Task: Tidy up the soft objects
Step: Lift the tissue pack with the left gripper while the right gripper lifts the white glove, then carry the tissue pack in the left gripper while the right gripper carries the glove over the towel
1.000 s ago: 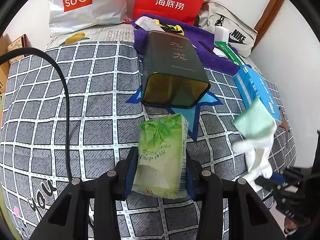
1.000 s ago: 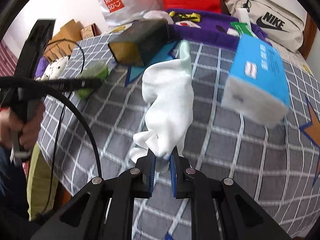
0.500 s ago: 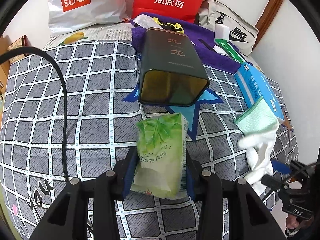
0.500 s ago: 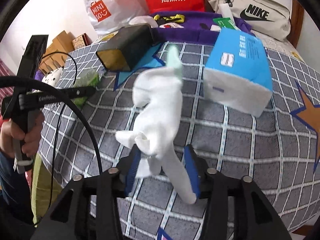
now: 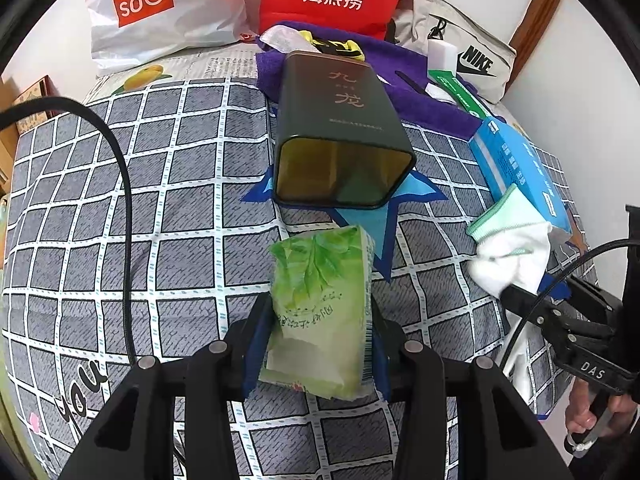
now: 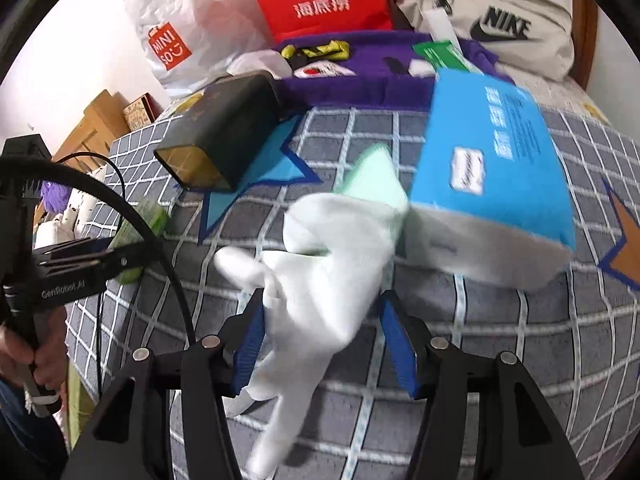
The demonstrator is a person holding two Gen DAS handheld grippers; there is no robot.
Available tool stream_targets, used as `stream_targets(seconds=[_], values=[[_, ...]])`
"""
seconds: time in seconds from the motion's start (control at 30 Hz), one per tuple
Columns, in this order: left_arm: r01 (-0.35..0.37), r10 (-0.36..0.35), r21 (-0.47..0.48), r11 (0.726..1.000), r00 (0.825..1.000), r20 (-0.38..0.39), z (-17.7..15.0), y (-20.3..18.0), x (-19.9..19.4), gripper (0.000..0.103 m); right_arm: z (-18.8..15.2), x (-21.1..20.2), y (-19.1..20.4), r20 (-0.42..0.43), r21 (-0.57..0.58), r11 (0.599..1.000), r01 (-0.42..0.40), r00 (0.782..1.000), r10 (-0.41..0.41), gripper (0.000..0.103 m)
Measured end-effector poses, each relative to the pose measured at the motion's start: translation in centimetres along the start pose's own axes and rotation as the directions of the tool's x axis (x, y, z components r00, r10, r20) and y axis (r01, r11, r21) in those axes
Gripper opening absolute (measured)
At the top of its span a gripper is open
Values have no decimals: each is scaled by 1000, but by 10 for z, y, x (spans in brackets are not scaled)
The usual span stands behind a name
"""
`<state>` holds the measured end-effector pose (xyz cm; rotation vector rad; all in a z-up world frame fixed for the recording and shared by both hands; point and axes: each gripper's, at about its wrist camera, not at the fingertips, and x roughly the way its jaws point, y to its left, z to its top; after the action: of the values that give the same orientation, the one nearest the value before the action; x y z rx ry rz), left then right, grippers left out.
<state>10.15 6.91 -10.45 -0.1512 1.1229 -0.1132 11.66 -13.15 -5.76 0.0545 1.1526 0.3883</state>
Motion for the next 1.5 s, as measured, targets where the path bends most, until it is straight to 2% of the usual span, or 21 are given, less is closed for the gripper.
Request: stream_targets(seconds=[0.03,0.07,0.1,0.2,0.37,0.73,1.2,1.43,1.5], values=[[2,-2,0,1000,1000,-1,0,0,0,41,1,1,4,14,-29,1000,-5,1000,6,39],[5,-5,-2,1000,1000,-2,0,1,0,41,1,2,7,16,-46,999,-4,1000,4,18],[9,-9,-2,1000,1000,-2,1,1,0,41,2,3,9,14,-56,998,-6,1000,7,17],[21,-21,-10,1000,1000,8,1,2,-3,41,1,-2,17,27,-87,995,-39,999,41,17],[75,-74,-15,997,997,30,4,5,-15,40,3,-15,21,43,-108,993,-36,998,41,17],[83,-82,-6,997,994,78,21,8,-47,39,23,-52,19,102,-130,991,-32,994,45,17],[91,-89,-8,996,986,139,73,11,-70,39,75,-68,16,144,-155,988,-12,989,34,17],[82,-81,1,997,984,159,103,13,-64,39,106,-71,12,174,-154,988,17,985,10,17],[60,-61,13,998,984,168,113,12,-62,39,115,-71,9,178,-146,989,24,984,3,17]])
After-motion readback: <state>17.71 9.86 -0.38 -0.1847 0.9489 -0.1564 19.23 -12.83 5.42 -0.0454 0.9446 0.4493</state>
